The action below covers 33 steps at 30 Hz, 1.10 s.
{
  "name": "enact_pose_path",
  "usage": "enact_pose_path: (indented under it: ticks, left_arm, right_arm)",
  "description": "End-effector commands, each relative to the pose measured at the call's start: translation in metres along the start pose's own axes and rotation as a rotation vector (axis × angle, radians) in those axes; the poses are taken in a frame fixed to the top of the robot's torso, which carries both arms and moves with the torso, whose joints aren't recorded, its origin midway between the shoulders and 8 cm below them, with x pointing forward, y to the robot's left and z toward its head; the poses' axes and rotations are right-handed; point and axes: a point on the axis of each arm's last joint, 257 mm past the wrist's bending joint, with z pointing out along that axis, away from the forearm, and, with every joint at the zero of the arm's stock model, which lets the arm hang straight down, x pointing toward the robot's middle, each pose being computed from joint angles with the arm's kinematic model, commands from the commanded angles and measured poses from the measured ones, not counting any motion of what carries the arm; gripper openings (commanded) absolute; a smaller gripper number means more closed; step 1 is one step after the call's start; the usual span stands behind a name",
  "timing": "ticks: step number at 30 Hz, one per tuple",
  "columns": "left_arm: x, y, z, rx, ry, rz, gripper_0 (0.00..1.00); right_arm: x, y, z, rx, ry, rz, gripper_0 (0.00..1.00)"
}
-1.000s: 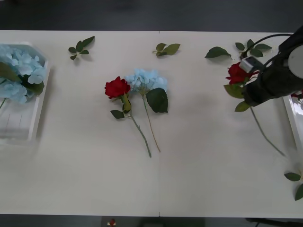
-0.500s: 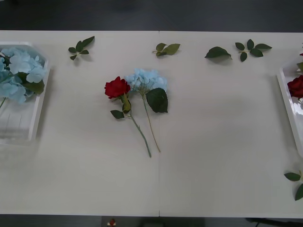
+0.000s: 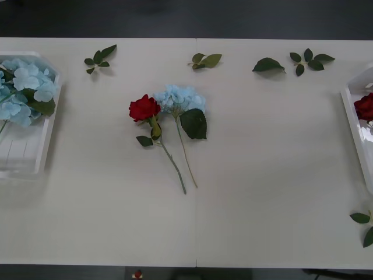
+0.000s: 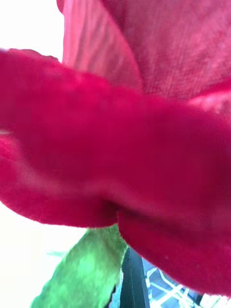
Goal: Put the red flowers into the right box and the blue flowers into the left box
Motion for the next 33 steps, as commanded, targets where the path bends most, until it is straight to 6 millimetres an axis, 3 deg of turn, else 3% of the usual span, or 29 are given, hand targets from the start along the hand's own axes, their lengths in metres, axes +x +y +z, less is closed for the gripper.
enact_pose_path:
  ticks: [1, 7, 12, 15, 18, 20, 21, 25, 29, 33]
  left_arm:
    - [-0.013, -0.021, -0.035, 0.082, -0.015, 0.085, 1.0]
    - [-0.01, -0.079, -0.035, 0.239, 0.034, 0.013, 1.0]
    - [-0.005, -0.125, -0.033, 0.241, 0.053, -0.022, 1.0]
    - [0.001, -0.159, -0.028, 0.233, 0.052, -0.047, 1.0]
    - [0.011, -0.206, -0.023, 0.239, 0.041, -0.093, 1.0]
    - [0.017, -0.233, -0.02, 0.251, 0.041, -0.134, 1.0]
    - [0.022, -0.252, -0.018, 0.263, 0.045, -0.169, 1.0]
    - [0.034, -0.304, -0.011, 0.293, 0.061, -0.251, 1.0]
    - [0.042, -0.341, -0.003, 0.304, 0.077, -0.311, 1.0]
    - [0.046, -0.372, 0.002, 0.29, 0.081, -0.332, 1.0]
  right_arm:
    - [0.0, 0.004, 0.023, 0.025, -0.028, 0.003, 0.01]
    - [0.002, 0.01, 0.054, 0.055, -0.054, 0.012, 0.01]
    - [0.006, 0.006, 0.067, 0.072, -0.066, 0.019, 0.01]
    - [0.007, 0.003, 0.07, 0.075, -0.071, 0.022, 0.01]
    - [0.004, 0.002, 0.071, 0.081, -0.086, 0.018, 0.01]
    - [0.002, 0.002, 0.07, 0.081, -0.094, 0.016, 0.17]
    - [0.001, 0.001, 0.07, 0.082, -0.098, 0.014, 0.34]
    - [-0.001, 0.001, 0.07, 0.082, -0.103, 0.014, 0.73]
    - [-0.003, 0.0, 0.069, 0.083, -0.107, 0.003, 0.88]
    - [-0.006, 0.005, 0.068, 0.061, -0.115, 0.003, 0.96]
